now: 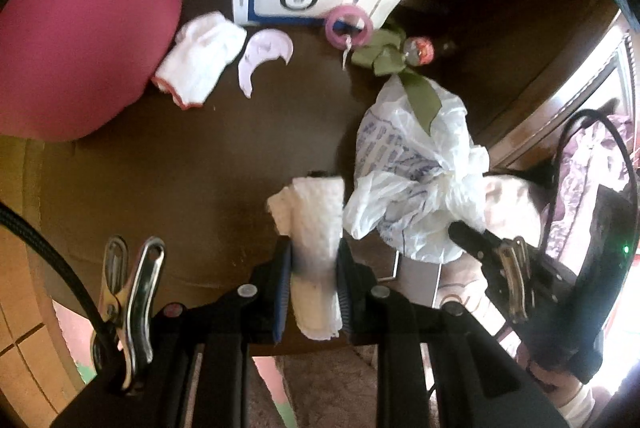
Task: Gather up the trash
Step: 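Grasp the white plastic bag with the right gripper while the left holds the tissue, then carry the tissue with the left gripper while the right carries the plastic bag toward the bucket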
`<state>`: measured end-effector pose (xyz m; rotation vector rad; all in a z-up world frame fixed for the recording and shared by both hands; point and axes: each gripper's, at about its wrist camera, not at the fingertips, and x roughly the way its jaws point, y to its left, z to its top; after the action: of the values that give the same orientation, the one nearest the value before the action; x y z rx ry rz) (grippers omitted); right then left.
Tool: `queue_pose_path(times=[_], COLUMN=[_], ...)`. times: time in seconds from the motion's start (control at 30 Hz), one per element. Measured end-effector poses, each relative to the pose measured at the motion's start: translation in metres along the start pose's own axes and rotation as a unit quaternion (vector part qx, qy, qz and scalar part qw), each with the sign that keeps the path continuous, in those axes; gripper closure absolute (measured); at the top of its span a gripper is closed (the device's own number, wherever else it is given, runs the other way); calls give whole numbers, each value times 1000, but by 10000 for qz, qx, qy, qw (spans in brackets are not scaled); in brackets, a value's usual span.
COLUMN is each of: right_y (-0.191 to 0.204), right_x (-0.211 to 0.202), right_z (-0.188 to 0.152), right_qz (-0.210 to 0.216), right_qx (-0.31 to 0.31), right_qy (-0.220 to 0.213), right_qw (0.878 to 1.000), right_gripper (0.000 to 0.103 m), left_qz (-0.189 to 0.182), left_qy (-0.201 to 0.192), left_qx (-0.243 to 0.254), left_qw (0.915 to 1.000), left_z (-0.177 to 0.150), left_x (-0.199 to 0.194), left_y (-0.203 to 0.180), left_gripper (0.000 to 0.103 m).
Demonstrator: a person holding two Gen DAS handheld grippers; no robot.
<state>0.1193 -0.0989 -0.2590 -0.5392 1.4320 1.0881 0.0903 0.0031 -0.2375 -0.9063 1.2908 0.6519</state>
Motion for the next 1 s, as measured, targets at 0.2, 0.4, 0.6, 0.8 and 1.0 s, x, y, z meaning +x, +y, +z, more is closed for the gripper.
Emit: queue_pose_path(times=[0.2, 0.4, 0.6, 0.8, 1.0], right_y=[13, 21, 40, 56, 79], right_x=[-30, -60, -92, -123, -147], right_z=[0, 0, -2, 0, 7], right_qz=[77, 56, 31, 47, 12], right_qx=[-89, -109, -81, -39, -118], right_qy=[-222, -408, -673, -921, -1185], right_qw=[9997, 9991, 9977, 9957, 9929], right_gripper=[96, 96, 96, 96, 96], left_qz=[-84, -168, -186, -249, -368], left_qy=[-232, -387, -505, -716, -969], left_qx=[136, 332, 540, 753, 919], left_qw=[9996, 9986, 9971, 9943, 9904], left_z=[1, 5, 12, 17, 23], left_x=[-29, -61, -92, -120, -149], left_y=[2, 10, 14, 13, 13], left_gripper=[82, 82, 82, 82, 82])
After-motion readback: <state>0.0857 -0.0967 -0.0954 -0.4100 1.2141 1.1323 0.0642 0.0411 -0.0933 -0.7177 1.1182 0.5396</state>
